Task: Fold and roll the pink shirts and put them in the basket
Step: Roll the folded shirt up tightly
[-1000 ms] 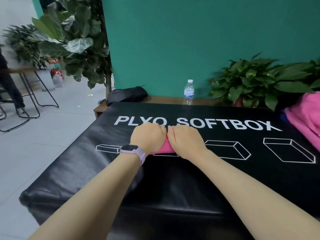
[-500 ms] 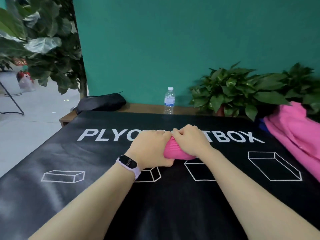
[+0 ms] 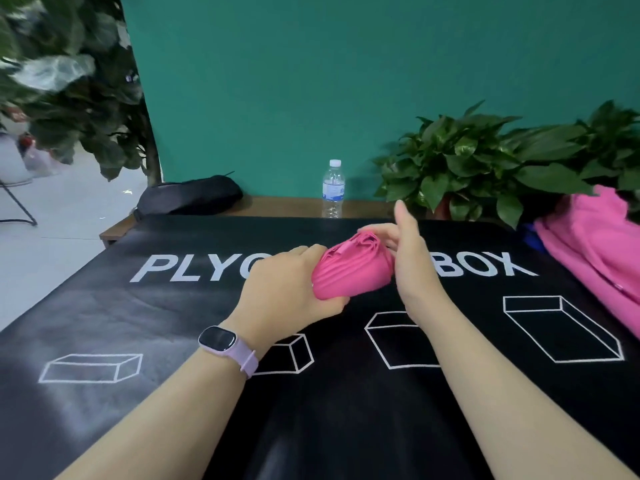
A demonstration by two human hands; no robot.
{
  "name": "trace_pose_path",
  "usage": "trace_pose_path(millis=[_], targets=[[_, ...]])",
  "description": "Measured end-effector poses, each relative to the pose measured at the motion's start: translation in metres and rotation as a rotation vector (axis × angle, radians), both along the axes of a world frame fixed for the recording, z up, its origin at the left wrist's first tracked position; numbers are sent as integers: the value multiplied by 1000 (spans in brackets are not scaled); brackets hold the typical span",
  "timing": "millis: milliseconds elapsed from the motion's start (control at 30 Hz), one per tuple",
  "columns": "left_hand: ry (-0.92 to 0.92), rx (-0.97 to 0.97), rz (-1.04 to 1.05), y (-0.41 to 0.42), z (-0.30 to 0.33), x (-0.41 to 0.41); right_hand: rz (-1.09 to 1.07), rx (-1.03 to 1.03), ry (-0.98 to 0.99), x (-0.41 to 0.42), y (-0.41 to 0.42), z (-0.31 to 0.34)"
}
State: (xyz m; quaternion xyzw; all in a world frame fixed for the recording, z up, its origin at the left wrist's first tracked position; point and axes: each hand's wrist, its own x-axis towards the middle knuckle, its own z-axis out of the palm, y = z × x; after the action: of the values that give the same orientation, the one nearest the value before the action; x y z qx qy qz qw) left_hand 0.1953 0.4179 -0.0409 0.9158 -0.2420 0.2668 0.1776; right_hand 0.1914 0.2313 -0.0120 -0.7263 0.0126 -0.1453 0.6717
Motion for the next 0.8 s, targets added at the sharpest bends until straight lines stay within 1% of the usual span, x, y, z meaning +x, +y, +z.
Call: trace_pose_path(millis=[67,133,267,333,433,500,600,700,800], targets=[[9,-79,37,2,0,-6,19,140,5,-3,0,1],[19,-155,55,3,1,-12,72,198,7,-6,3,1],[77,-467,69,-2,3,-20,250,288,-19,-11,20,3],[102,-598,59,-5,3,-20,328,277,-15,-13,29,0],[145,-723,11,-9,5,-22,435,169,-5,-15,37,-7],[176,-818,-29,-14,7,-23,493,149,-25,-16,39,-11],[228,-968,-46,-20,13,-23,521,230,-58,-19,40,-7],[312,-1117,-116,-23,19,-24,533,307,-40,-18,40,-3],[349,-1111,-121,-23,20,-24,562,331,-3,-19,42,-4]])
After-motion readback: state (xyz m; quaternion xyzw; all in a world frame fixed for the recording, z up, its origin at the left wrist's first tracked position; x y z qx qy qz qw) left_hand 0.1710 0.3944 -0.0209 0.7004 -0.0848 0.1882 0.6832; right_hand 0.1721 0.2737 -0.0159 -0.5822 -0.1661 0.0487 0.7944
